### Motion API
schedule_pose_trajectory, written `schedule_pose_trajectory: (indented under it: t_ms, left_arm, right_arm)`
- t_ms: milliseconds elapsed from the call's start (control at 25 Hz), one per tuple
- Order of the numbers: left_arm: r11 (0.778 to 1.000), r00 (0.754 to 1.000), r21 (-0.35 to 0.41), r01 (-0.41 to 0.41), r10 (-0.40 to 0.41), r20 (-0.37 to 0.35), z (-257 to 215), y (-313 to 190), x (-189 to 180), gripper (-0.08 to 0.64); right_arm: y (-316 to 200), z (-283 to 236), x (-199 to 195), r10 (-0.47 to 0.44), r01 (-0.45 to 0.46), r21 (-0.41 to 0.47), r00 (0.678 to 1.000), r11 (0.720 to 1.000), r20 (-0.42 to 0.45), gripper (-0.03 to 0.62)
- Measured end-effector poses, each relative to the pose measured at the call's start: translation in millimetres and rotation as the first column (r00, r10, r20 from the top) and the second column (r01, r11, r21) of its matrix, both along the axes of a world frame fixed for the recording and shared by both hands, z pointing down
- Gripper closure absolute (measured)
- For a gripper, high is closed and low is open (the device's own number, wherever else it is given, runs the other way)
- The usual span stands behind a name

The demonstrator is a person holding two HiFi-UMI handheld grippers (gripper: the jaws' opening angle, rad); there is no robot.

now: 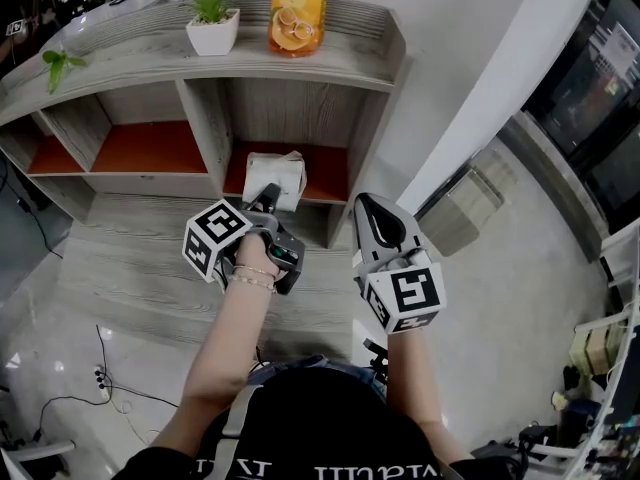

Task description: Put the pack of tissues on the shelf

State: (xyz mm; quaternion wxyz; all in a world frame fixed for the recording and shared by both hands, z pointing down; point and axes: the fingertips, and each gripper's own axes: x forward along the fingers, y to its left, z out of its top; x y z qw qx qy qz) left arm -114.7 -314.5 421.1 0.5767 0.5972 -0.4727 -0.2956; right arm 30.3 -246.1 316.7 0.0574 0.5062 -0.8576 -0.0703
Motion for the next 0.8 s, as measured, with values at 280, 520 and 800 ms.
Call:
schedule_pose_trajectory:
  t_ms: [280,520,800]
  left_arm:
    - [0.999,0.999,-0.031,0.026,-0.026,-0.020,11.2,-1.2,-4.7,0.382]
    - [0.997,0.999,0.070,0.026,-0.024,-0.037,2.2,-2.4,-5.0,0.255]
    - [0.981,0.999,0.193,0.028,-0.034,0.030,-13.1,3.4,-7.1,0.146]
  right_arm:
    - [0.7,-1.5,0.6,-0.006,0.006,0.001,1.000,1.000,-0.002,0.575]
    - [1.6,0.1,-2.8,-0.015,0.015,-0.004,1.000,1.000,-0.008,0.575]
    - [5.0,1.6,-3.8,-0.014,0.014,-0.006,1.000,1.000,-0.001,0.575]
